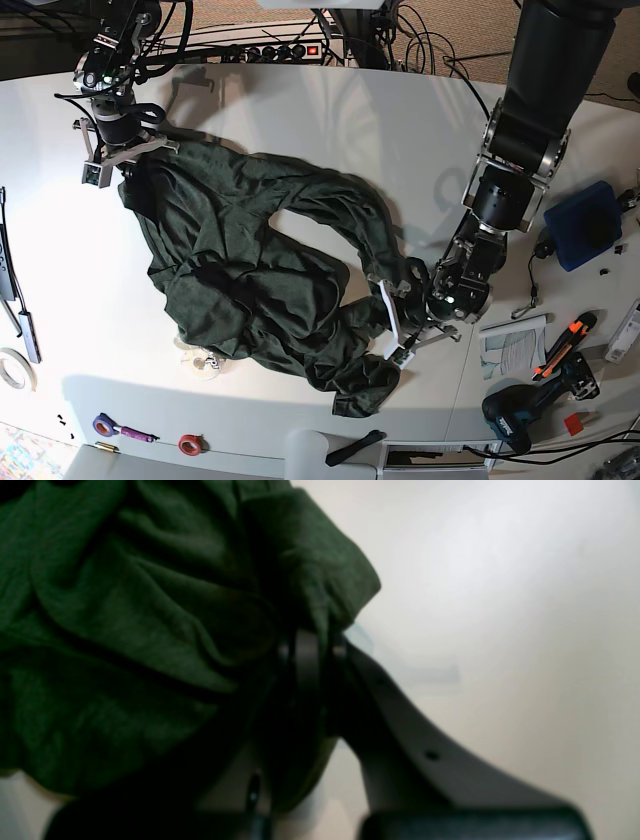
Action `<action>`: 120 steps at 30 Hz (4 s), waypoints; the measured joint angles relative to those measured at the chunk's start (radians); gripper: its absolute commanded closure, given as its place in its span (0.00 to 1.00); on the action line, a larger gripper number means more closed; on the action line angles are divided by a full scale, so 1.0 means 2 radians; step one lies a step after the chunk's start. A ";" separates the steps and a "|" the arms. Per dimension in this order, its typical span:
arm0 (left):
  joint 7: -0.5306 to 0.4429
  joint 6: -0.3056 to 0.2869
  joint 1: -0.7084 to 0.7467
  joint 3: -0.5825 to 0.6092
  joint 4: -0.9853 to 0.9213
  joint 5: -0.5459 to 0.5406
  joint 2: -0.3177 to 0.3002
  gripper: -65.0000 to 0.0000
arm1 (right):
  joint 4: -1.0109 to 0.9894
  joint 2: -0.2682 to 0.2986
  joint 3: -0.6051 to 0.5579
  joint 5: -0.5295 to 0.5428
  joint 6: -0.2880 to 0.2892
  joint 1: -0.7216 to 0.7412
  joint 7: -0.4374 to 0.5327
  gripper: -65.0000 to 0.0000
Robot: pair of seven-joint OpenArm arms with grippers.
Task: Layout the t-shirt on the table in an organized manner, then fold the t-shirt properly
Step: 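Drag the sleeve with the left gripper away from the shirt body, then release the sleeve and grasp the shirt hem with the left gripper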
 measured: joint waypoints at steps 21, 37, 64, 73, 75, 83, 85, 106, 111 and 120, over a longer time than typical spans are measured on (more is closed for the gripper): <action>0.294 0.018 0.249 -0.013 0.535 -0.140 -0.263 1.00 | 0.000 0.030 0.000 0.000 0.002 0.000 -0.001 1.00; 0.344 0.040 0.532 -0.315 0.854 -0.135 -0.255 1.00 | 0.000 0.043 -0.001 0.000 0.002 0.000 -0.008 1.00; 0.227 0.032 0.620 -0.370 0.854 -0.126 -0.169 0.59 | 0.000 0.058 -0.001 0.002 0.002 0.000 -0.017 1.00; 0.185 -0.004 0.454 -0.220 0.809 -0.192 -0.169 0.61 | 0.000 0.059 -0.001 0.002 0.002 0.000 -0.024 1.00; 0.187 -0.003 0.408 -0.162 0.744 -0.172 -0.167 0.61 | 0.000 0.059 -0.001 0.002 0.002 0.000 -0.025 1.00; 0.158 -0.028 0.200 0.017 0.533 -0.137 -0.081 0.59 | 0.000 0.057 -0.001 0.001 0.002 0.000 -0.024 1.00; 0.159 -0.027 0.159 0.050 0.488 -0.126 -0.056 0.59 | 0.000 0.056 -0.001 0.000 0.002 0.000 -0.025 1.00; 0.059 -0.065 -0.068 0.160 0.048 -0.033 0.142 0.59 | 0.000 0.056 -0.001 0.002 0.002 0.001 -0.024 1.00; 0.003 -0.066 -0.065 0.160 0.002 -0.022 0.142 0.59 | 0.000 0.057 -0.001 0.002 0.002 0.000 -0.025 1.00; -0.039 -0.053 -0.058 0.160 -0.013 -0.008 0.142 0.59 | 0.000 0.056 -0.001 0.002 0.002 0.000 -0.025 1.00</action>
